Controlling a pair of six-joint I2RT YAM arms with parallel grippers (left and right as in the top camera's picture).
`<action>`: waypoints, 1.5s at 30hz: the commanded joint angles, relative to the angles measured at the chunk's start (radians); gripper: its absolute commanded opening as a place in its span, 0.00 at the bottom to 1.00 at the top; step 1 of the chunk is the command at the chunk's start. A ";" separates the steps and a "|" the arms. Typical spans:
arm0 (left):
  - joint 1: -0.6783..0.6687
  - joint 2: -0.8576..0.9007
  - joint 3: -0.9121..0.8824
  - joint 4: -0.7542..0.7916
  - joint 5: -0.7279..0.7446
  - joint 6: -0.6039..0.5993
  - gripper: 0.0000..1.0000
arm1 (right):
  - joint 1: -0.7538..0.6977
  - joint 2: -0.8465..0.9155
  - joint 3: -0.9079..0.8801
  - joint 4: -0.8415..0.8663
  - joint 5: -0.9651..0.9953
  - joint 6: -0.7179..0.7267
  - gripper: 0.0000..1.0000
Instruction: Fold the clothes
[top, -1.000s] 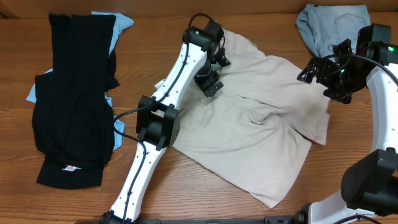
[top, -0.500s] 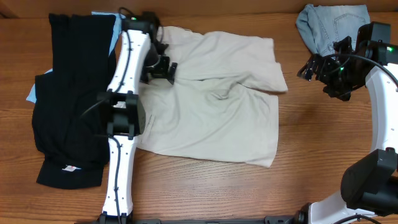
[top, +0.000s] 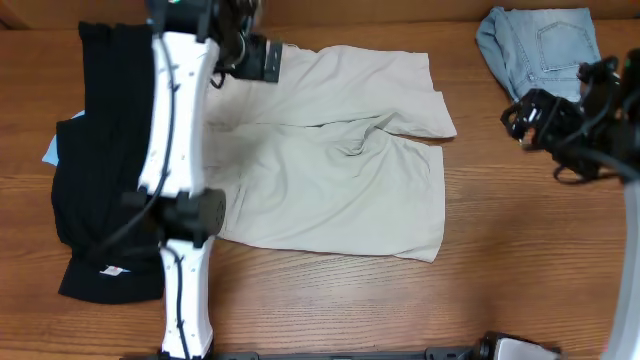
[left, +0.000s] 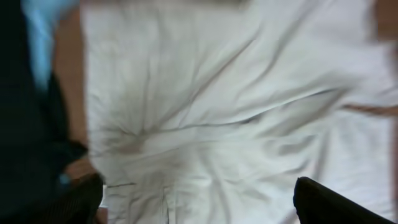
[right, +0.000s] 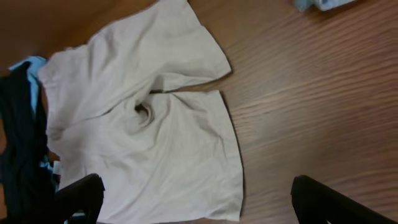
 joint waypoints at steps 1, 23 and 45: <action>-0.039 -0.174 0.003 -0.008 -0.093 -0.087 1.00 | 0.068 -0.077 0.019 -0.045 0.100 0.066 1.00; 0.021 -0.821 -1.488 0.247 -0.416 -1.142 1.00 | 0.313 -0.098 -0.379 0.053 0.215 0.307 1.00; 0.190 -0.819 -2.074 1.004 -0.180 -1.110 0.98 | 0.314 0.024 -0.387 0.086 0.216 0.277 1.00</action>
